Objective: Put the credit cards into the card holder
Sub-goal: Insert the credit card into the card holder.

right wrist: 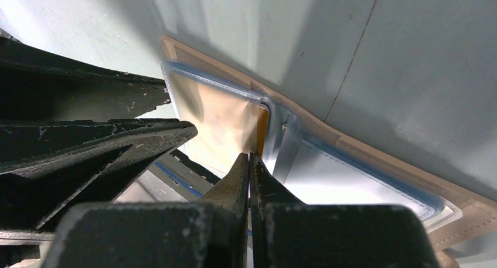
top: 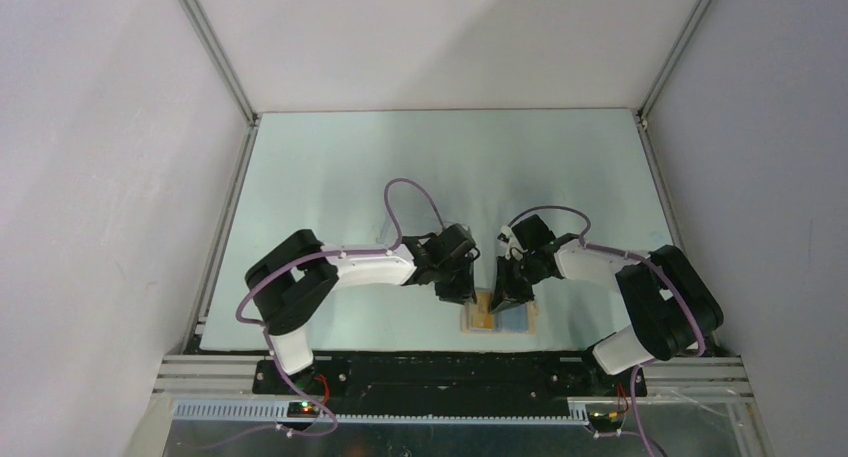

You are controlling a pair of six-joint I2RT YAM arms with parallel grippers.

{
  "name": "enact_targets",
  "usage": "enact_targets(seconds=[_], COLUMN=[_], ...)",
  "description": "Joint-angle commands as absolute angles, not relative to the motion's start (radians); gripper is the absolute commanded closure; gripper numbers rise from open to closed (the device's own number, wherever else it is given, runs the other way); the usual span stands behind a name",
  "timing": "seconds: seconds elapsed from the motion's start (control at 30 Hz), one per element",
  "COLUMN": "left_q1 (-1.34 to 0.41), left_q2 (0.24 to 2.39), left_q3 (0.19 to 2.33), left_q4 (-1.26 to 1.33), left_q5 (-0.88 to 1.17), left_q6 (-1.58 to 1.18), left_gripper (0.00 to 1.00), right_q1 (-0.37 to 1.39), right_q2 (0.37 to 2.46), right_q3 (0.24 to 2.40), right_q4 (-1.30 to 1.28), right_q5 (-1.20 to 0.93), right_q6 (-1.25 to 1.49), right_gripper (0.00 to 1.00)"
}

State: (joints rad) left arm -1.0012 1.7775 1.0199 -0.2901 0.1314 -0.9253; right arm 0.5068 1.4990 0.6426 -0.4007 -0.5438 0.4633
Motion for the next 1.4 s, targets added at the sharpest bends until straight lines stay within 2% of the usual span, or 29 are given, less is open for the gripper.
enact_targets(seconds=[0.0, 0.2, 0.37, 0.73, 0.93, 1.03, 1.2, 1.37], left_q1=[-0.996, -0.997, -0.999, -1.008, -1.009, -1.008, -1.009, -1.013], left_q2=[1.743, 1.717, 1.694, 1.740, 1.736, 1.747, 1.770, 1.791], left_q3=[1.011, 1.007, 0.998, 1.029, 1.006, 1.006, 1.023, 1.027], left_q4=[-0.227, -0.225, -0.224, -0.223, -0.225, -0.225, -0.225, -0.225], left_q5=[0.151, 0.140, 0.119, 0.147, 0.121, 0.129, 0.143, 0.151], left_q6=[-0.934, -0.930, -0.933, -0.927, -0.933, -0.937, -0.933, -0.934], left_gripper=[0.64, 0.67, 0.61, 0.65, 0.55, 0.56, 0.64, 0.59], right_q1=[0.514, 0.518, 0.521, 0.520, 0.520, 0.521, 0.522, 0.521], right_q2=[1.522, 1.534, 1.538, 1.538, 1.538, 1.539, 1.536, 1.534], right_q3=[0.628, 0.624, 0.624, 0.624, 0.624, 0.624, 0.624, 0.624], right_q4=[-0.376, -0.373, -0.371, -0.372, -0.371, -0.370, -0.372, -0.371], right_q5=[-0.511, -0.507, -0.508, -0.512, -0.514, -0.515, -0.516, -0.517], right_q6=[0.459, 0.457, 0.457, 0.457, 0.457, 0.456, 0.456, 0.457], right_gripper=[1.00, 1.00, 1.00, 1.00, 1.00, 1.00, 1.00, 1.00])
